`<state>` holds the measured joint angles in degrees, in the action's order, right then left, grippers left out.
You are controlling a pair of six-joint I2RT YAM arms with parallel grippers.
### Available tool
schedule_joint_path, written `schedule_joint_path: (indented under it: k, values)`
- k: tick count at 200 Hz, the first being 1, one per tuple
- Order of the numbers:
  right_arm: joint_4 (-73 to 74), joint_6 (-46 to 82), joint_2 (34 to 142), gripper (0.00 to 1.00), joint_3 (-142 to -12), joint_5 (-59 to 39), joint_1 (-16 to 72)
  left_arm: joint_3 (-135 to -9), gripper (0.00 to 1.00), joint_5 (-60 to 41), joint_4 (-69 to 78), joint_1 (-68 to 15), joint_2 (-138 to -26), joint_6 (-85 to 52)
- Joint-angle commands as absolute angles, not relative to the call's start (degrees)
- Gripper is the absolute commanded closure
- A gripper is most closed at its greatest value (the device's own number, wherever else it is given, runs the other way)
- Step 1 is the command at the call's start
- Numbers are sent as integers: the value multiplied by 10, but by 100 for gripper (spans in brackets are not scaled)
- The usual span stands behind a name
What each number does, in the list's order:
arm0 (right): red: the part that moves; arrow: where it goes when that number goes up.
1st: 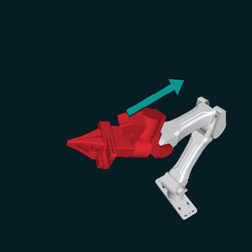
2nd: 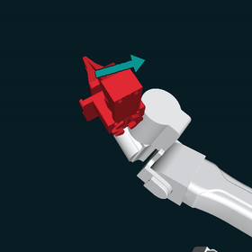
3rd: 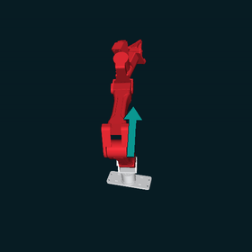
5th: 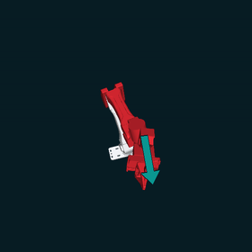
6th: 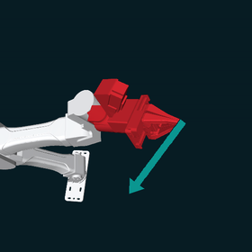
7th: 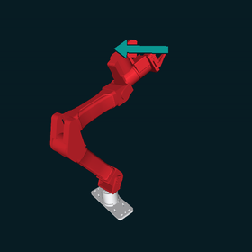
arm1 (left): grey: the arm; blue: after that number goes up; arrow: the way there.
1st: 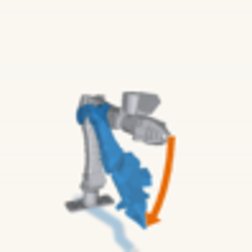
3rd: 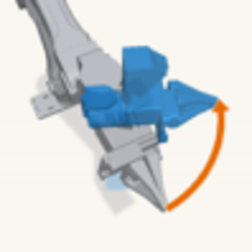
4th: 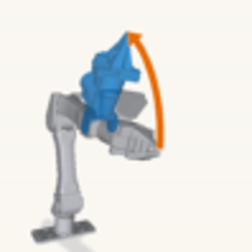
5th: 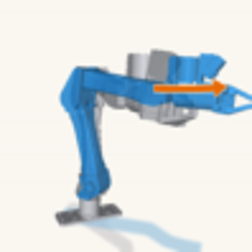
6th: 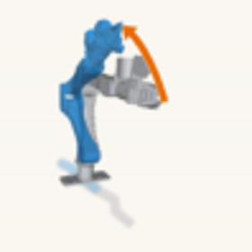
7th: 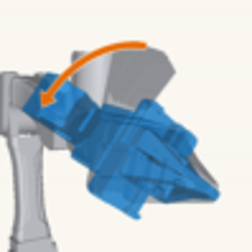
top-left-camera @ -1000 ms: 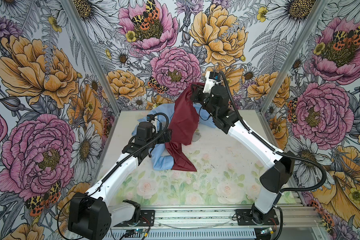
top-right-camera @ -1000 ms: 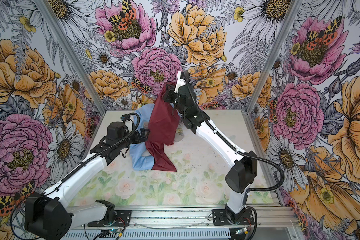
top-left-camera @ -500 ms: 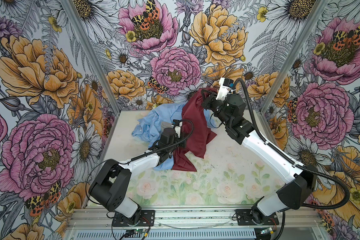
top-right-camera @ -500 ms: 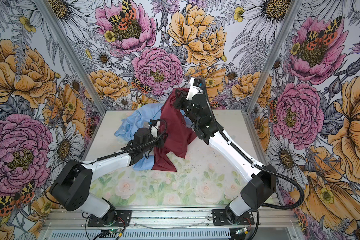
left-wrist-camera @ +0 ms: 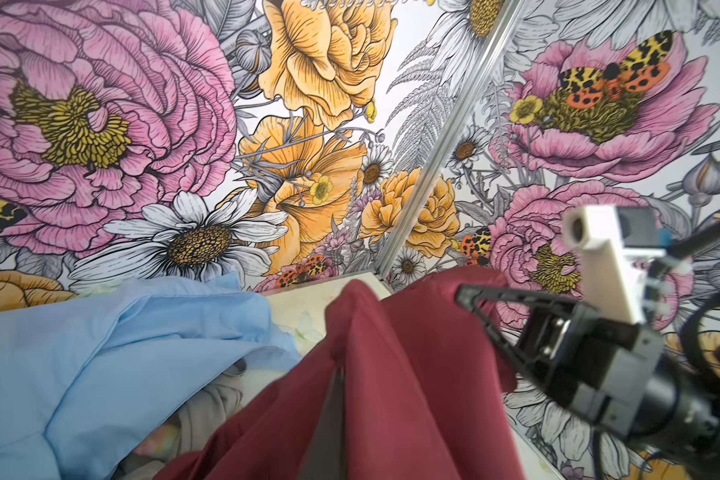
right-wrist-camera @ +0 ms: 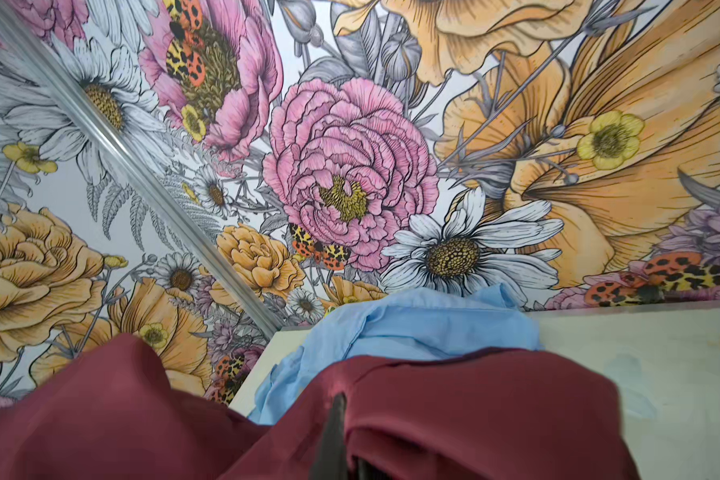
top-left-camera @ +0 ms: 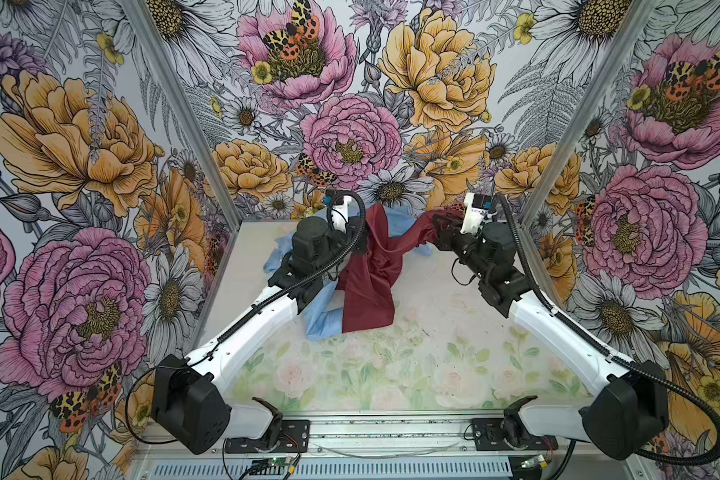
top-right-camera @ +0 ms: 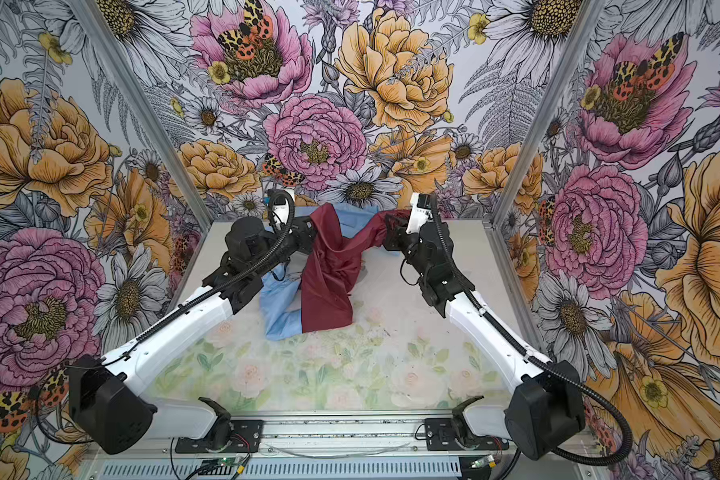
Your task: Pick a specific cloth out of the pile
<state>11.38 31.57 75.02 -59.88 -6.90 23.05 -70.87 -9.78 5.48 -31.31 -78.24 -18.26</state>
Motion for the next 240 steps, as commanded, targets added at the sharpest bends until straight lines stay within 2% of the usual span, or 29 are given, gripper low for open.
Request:
schedule_joint_path:
  k: [1, 30, 69, 86, 104, 152, 173, 182, 197, 208, 212, 240]
  values:
    - [214, 281, 744, 99, -554, -154, 235, -751, 100, -136, 45, -335, -808, -204]
    - [327, 273, 743, 54, -485, -201, 236, -790, 100, -147, 45, -352, -847, -229]
    - [479, 260, 775, 18, -421, -244, 253, -831, 100, -156, 43, -372, -889, -247]
    - [506, 235, 791, 11, -413, -252, 271, -848, 100, -158, 42, -378, -907, -254]
    - [525, 214, 812, 8, -407, -237, 291, -869, 100, -156, 32, -386, -924, -258]
    - [619, 210, 893, 7, -383, -121, 302, -898, 100, -158, 21, -407, -937, -263]
    - [651, 221, 925, 10, -389, -49, 309, -896, 100, -147, 13, -417, -930, -260]
    - [666, 228, 939, 18, -394, -27, 312, -892, 100, -144, 12, -419, -926, -260]
    - [692, 235, 945, 50, -393, 15, 316, -882, 100, -140, 6, -422, -918, -257]
    - [699, 242, 940, 90, -394, 28, 317, -871, 100, -134, 0, -421, -909, -255]
    - [693, 244, 935, 99, -395, 35, 317, -868, 100, -129, -3, -420, -905, -253]
    - [605, 257, 876, 100, -406, 66, 317, -833, 100, -111, -30, -409, -875, -234]
